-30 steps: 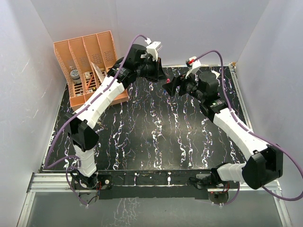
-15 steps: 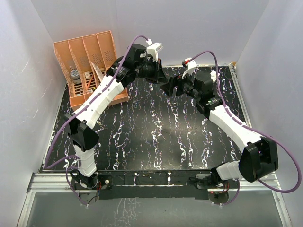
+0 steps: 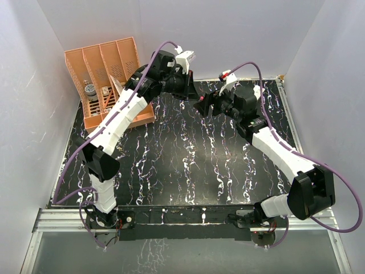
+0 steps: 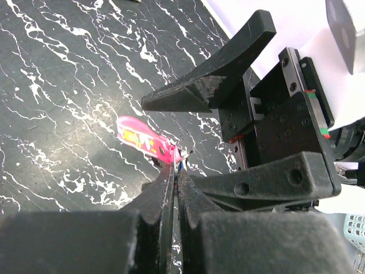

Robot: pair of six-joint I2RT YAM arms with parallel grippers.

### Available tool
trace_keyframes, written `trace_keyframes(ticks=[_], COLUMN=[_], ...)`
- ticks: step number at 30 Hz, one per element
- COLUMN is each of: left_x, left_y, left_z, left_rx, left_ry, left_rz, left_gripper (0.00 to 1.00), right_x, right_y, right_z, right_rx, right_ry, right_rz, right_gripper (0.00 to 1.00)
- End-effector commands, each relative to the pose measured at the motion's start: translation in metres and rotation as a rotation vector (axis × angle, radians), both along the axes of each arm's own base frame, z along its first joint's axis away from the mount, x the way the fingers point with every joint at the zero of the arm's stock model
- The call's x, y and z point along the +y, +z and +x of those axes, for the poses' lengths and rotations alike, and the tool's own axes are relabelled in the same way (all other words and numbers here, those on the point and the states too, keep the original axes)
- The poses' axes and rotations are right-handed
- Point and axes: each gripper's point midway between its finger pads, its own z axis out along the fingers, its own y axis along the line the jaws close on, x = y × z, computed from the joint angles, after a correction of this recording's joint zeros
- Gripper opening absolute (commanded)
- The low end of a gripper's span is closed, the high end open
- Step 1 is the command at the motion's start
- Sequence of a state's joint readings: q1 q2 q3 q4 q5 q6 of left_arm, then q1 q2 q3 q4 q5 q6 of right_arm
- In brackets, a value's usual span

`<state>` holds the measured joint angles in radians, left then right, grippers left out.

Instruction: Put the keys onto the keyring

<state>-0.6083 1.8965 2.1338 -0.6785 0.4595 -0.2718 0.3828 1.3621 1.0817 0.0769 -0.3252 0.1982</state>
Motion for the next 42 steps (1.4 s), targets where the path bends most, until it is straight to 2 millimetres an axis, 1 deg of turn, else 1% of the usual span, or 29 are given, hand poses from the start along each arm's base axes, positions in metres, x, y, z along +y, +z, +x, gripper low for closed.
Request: trace_keyframes(ticks=[1,7,14,19,22,25,32,37,42], left_x=[0.005,0.006,0.005,0.006,0.007,0.007,0.013,0.015,0.019], left_y=[0.006,-0.003,-0.01,-0.015,-0.017,-0.021,-0.022,-0.023,-0.03], left_z=[-0.029,-0.036,-0.043,-0.045,-0.045,-0.044,-0.038,-0.033,-0.028], left_rx=[0.084,0.136,0.177,0.199,0.208,0.219,0.2,0.185,0.181], left_ry=[-0.072,-0.097,-0.124,-0.121,-0.115,-0.108,-0.071,-0.052,-0.028], left_rz=[0.006,0.029,0.028,0.039,0.046,0.058,0.096,0.116,0.151], left_gripper=[0.0,0.0,0.0,0.0,0.0,0.0,0.0,0.0,0.0], right_x=[-0.027,-0.033,-0.034,-0.034,-0.041,-0.058,-0.07,-0.064,-0.046], right_y=[0.015,0.017,0.021,0.022,0.021,0.019,0.035,0.043,0.046], right_z=[0.015,0.015,0.014,0.014,0.018,0.024,0.019,0.013,0.002], right_rx=[-0.078,-0.087,-0.097,-0.094,-0.082,-0.053,-0.094,-0.113,-0.121], right_ry=[-0.1,-0.107,-0.101,-0.099,-0.149,-0.234,-0.263,-0.214,-0.095], right_rz=[-0.019,-0.026,-0.025,-0.025,-0.029,-0.034,-0.001,0.007,0.025], right_gripper=[0.71,0.71,0.71,0.71,0.71,0.71,0.71,0.71,0.7])
